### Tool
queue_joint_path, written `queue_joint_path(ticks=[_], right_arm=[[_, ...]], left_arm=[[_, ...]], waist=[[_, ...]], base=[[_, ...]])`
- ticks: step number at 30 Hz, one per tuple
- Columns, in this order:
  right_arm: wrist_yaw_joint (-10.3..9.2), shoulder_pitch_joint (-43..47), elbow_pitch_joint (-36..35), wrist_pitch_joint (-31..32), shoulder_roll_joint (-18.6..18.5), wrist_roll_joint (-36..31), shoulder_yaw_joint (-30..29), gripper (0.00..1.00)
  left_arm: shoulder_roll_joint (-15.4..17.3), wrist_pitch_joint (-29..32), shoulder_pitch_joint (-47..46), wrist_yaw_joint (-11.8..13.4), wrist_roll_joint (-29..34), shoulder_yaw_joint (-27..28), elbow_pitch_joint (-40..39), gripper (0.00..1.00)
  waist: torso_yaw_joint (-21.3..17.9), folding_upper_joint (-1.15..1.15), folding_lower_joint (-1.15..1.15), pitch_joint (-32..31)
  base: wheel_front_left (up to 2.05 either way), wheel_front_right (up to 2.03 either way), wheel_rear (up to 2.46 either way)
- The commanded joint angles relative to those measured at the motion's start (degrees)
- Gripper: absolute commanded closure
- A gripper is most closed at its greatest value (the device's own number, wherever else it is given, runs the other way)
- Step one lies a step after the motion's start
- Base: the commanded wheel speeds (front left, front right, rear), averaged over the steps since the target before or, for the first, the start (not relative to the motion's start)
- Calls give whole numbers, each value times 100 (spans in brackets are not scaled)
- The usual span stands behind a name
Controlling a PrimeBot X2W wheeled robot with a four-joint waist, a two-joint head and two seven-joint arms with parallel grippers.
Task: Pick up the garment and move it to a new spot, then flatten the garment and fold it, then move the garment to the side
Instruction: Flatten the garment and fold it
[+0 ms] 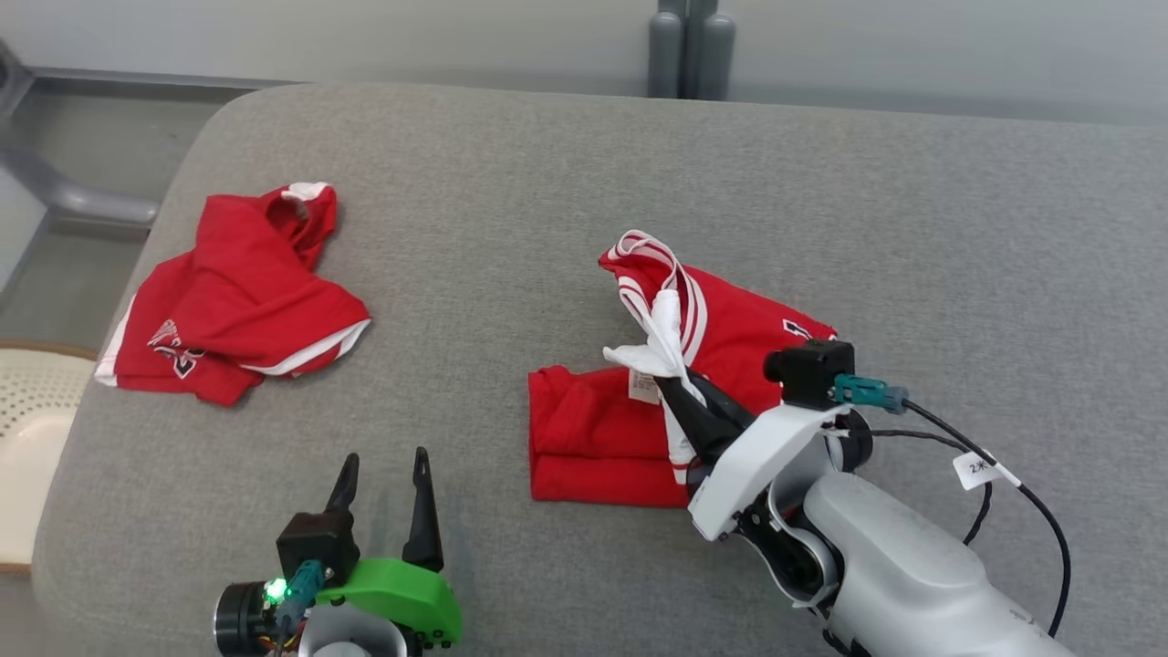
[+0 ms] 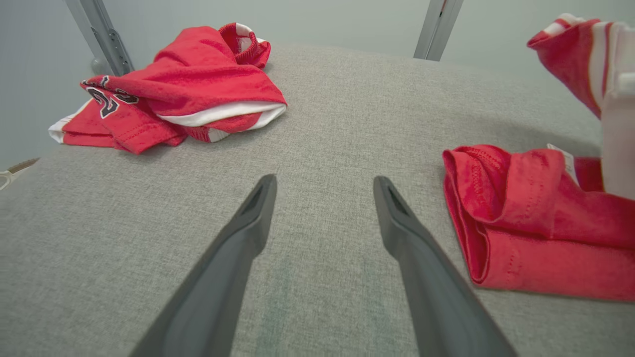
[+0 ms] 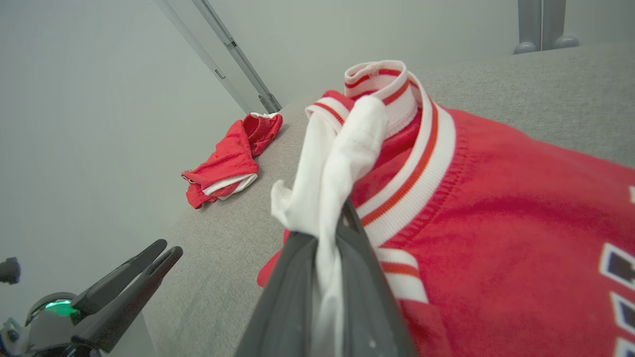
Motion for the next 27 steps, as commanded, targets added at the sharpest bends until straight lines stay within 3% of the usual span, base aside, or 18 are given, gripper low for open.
queue_joint_path(ticks=[1,5,6,7,8,13,21,27], right_arm=[[1,-90,96,-12,24,41,51,100],[1,-291,440,-65,159,115,214,100],[1,-342,537,-98,203,133,251,64],[1,-384,560,-116,237,150,267,7],[1,-416,575,-150,273,196,271,0],[1,-481,647,-219,208,68,-29,0],[1,46,474,-224,118,-1308,-2024,0],[1,502,307,-226,207,-2362,-2995,0]], left_arm=[[25,0,-132,30,-13,-55,-25,0],[24,0,-180,92,-114,-243,-83,0],[25,0,-189,111,-128,-270,-91,0],[24,0,-194,125,-138,-284,-100,0],[23,0,-198,149,-154,-280,-109,0],[22,0,-221,173,-96,-182,-124,0],[23,0,-348,185,12,-2,-180,0],[24,0,-442,159,127,170,-171,0]], waist=[[385,0,0,127],[574,0,0,213],[593,0,0,223],[599,0,0,231],[587,0,0,236],[320,0,0,213],[-416,0,0,155],[-867,0,0,119]], base=[[0,0,0],[0,0,0],[0,0,0],[0,0,0],[0,0,0],[0,0,0],[0,0,0],[0,0,0]])
